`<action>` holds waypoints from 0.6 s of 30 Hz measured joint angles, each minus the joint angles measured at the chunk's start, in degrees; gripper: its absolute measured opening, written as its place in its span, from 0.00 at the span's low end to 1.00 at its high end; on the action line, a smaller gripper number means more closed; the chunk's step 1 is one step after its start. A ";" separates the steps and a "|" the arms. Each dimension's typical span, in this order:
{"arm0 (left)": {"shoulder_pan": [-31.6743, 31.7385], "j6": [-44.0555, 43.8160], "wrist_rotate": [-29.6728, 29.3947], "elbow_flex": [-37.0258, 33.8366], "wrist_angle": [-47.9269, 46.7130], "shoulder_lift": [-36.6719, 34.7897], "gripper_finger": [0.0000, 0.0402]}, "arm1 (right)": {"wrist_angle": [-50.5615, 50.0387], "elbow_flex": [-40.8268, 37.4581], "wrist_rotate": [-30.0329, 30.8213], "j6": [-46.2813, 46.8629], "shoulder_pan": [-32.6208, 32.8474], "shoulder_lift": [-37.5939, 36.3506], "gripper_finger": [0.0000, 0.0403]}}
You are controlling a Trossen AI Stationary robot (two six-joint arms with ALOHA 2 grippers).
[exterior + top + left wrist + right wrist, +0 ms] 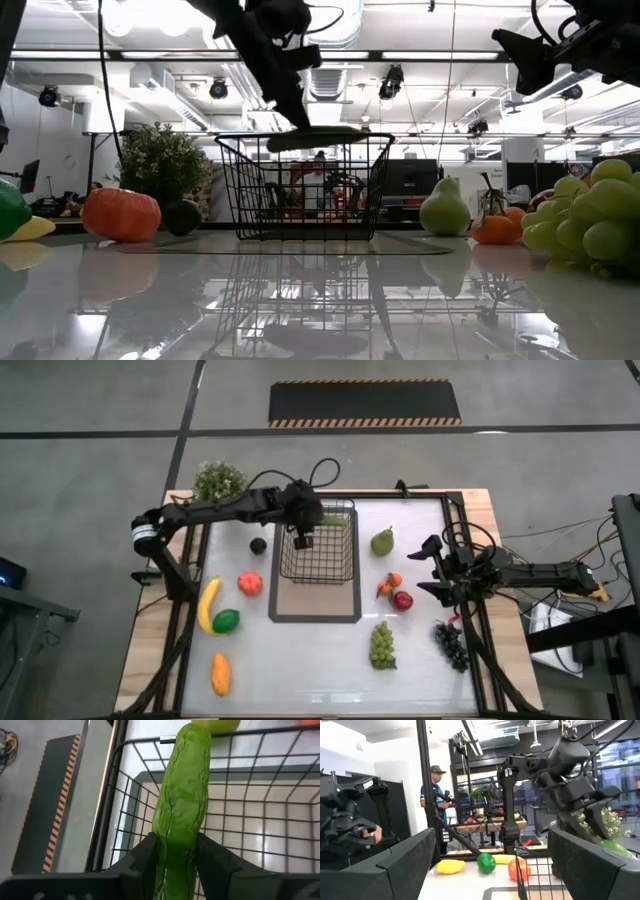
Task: Build produce basket
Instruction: Put the cucumber into the black wire basket
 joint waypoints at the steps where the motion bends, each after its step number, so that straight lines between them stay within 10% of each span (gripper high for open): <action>1: 0.27 0.01 0.00 -0.77 0.48 0.00 0.23 | 0.00 0.00 0.00 0.00 0.00 0.00 0.91; 18: 1.05 -0.35 0.05 -8.16 9.14 0.81 0.23 | 0.22 0.00 0.16 -0.57 0.00 -0.02 0.91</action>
